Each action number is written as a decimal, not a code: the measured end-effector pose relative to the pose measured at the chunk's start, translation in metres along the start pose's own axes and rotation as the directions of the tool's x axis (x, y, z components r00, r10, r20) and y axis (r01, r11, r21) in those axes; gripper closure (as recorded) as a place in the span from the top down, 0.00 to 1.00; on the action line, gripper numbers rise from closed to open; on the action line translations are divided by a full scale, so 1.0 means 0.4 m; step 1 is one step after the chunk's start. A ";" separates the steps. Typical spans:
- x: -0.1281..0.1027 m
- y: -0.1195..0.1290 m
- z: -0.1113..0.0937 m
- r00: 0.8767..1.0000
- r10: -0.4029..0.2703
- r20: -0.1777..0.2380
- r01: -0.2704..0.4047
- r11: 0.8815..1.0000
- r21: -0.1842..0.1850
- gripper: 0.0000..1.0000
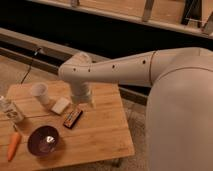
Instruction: Place the bottle in the ceramic bowl
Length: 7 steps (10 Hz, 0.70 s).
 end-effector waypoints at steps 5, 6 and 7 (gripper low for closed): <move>-0.023 0.164 -0.035 0.973 -0.225 0.055 0.225 0.974 0.006 0.65; -0.021 0.219 -0.043 0.954 -0.293 0.064 0.293 0.956 0.008 0.65; -0.017 0.267 -0.047 0.935 -0.348 0.069 0.349 0.937 0.008 0.65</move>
